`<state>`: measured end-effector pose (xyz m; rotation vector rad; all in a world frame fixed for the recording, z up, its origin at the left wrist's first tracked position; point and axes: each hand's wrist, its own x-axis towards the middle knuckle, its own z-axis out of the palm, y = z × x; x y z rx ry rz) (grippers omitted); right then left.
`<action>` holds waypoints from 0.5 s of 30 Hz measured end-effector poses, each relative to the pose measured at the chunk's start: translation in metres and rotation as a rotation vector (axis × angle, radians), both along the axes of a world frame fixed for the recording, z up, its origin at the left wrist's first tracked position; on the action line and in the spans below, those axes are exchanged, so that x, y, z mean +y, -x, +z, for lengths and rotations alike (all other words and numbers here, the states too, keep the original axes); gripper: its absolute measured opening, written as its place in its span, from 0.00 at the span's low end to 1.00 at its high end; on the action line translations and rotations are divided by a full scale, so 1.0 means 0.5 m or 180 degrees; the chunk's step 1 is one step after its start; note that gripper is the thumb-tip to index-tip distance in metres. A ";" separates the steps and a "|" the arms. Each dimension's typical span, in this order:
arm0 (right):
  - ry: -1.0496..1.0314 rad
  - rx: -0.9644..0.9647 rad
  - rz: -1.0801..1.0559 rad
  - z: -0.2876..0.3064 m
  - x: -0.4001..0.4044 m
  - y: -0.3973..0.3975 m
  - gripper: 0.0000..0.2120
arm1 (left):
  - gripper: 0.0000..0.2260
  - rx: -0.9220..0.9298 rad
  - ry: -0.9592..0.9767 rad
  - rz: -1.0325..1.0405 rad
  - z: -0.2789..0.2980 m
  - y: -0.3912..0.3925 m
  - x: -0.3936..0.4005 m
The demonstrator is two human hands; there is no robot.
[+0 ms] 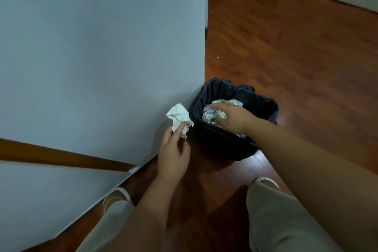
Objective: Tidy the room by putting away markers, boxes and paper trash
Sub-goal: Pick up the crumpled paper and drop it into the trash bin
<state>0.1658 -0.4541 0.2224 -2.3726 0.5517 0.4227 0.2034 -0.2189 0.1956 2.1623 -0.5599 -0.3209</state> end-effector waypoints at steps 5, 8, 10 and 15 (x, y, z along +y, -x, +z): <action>0.0129 -0.0497 -0.0946 0.054 0.003 0.087 0.19 | 0.24 -0.0303 -0.0186 -0.0447 0.098 -0.002 -0.086; 0.0578 -0.0218 -0.1012 0.057 -0.001 0.128 0.16 | 0.26 -0.0276 -0.0677 -0.0832 0.103 -0.002 -0.136; 0.0846 -0.0119 -0.1178 0.056 -0.005 0.146 0.15 | 0.24 -0.0322 -0.0926 -0.1117 0.092 -0.002 -0.152; 0.0884 -0.0448 -0.1934 0.036 -0.009 0.176 0.28 | 0.22 -0.0553 -0.1559 -0.1506 0.059 -0.005 -0.133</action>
